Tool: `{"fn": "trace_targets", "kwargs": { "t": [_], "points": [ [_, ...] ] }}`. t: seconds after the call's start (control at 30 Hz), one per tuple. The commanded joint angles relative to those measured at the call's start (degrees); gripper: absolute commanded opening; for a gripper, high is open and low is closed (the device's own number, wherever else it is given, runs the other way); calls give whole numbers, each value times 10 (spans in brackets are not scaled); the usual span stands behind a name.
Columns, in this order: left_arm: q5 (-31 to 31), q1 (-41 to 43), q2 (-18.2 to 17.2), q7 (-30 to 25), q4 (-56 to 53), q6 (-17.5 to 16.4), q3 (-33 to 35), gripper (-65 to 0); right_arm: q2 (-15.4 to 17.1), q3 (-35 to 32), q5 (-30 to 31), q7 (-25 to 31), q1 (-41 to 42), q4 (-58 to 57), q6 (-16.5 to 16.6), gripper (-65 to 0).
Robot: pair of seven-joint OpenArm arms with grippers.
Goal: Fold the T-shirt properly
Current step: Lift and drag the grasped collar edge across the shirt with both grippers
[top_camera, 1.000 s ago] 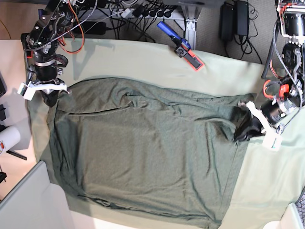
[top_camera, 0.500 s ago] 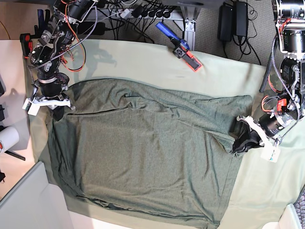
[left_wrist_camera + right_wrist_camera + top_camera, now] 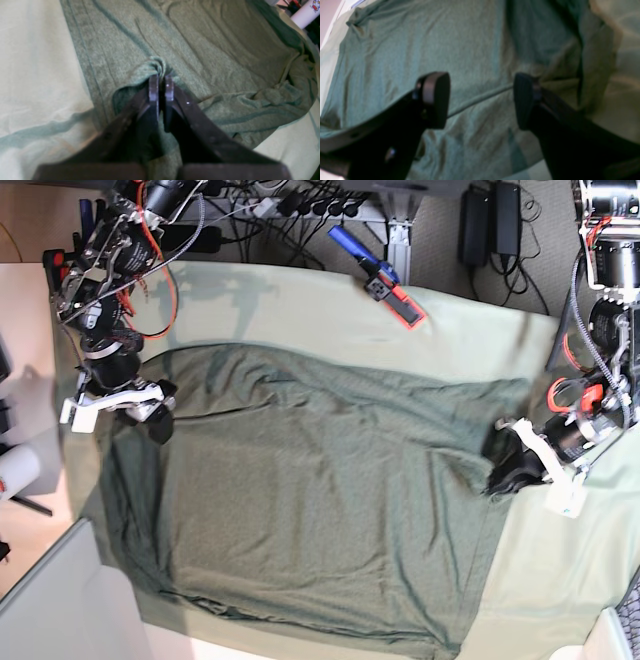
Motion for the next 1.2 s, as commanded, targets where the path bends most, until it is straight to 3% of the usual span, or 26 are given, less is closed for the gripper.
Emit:
{"fn": "trace_targets", "kwargs": {
  "t": [0.0, 0.33, 0.83, 1.07, 1.17],
  "points": [
    [-13, -9, -3, -12, 10, -6, -2, -650, 1, -8, 3, 14, 0, 5, 16, -253],
    [-25, -10, -3, -10, 10, -6, -2, -650, -29, -74, -101, 68, -12, -14, 10, -253],
    [-25, -10, -3, -10, 10, -6, -2, -650, -29, -74, -102, 89, -11, -87, 6, -263],
    [-25, -9, -3, -8, 10, -6, -2, -650, -29, -73, -101, 82, -11, -70, 6, -650],
    [-26, -9, -3, -8, 10, -6, -2, -650, -29, -62, -101, 82, -11, -70, 7, -650]
  ]
}}
